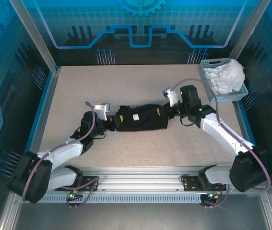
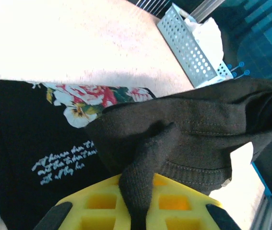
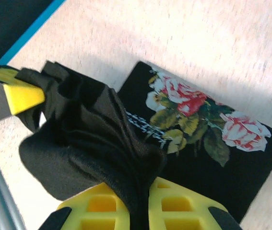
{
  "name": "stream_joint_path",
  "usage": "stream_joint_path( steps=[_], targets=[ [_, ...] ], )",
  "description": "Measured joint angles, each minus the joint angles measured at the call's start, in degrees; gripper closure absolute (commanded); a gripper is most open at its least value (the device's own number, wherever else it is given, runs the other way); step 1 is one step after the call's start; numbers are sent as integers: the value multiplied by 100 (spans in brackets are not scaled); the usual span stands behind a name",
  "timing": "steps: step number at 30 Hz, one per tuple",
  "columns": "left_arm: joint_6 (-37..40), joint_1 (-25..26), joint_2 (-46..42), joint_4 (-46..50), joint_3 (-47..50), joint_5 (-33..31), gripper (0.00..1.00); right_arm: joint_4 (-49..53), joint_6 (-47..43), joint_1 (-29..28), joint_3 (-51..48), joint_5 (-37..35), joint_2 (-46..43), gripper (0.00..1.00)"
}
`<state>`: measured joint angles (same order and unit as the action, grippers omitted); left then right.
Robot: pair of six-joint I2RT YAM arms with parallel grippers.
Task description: Fold the inside-out t-shirt
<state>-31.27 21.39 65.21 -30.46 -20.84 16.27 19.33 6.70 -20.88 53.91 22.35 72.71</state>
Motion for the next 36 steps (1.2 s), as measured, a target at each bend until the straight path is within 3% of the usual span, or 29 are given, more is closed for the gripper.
stream_joint_path(
  steps=[4, 7, 14, 21, 24, 29, 31, 33, 36],
  targets=[
    [-13, 0, -271, 87, -42, -76, 100, 74, 170, 7, -129, -236, -74, 97],
    [42, 0, 15, 308, -402, -197, 100, 125, 256, 68, 164, -422, 350, 97],
    [304, -28, 1657, 658, -1609, -503, 100, 476, 367, 219, 1403, -874, 2188, 95],
    [588, -162, 3300, 994, -2717, -686, 91, 835, 533, 310, 2033, -1248, 3499, 87],
    [610, -221, 3842, 1093, -3027, -796, 80, 1040, 590, 402, 2437, -1294, 4028, 78],
    [570, -376, 4212, 1405, -3314, -957, 52, 1311, 629, 529, 2870, -1410, 4476, 59],
    [566, -439, 4183, 1685, -3434, -1008, 39, 1440, 610, 560, 2874, -1563, 4374, 53],
    [575, -474, 4046, 2031, -3510, -1049, 27, 1523, 621, 575, 2806, -1705, 4138, 36],
    [557, -483, 3620, 2601, -3497, -960, 18, 1519, 638, 584, 2424, -1792, 3423, 30]
  ],
)
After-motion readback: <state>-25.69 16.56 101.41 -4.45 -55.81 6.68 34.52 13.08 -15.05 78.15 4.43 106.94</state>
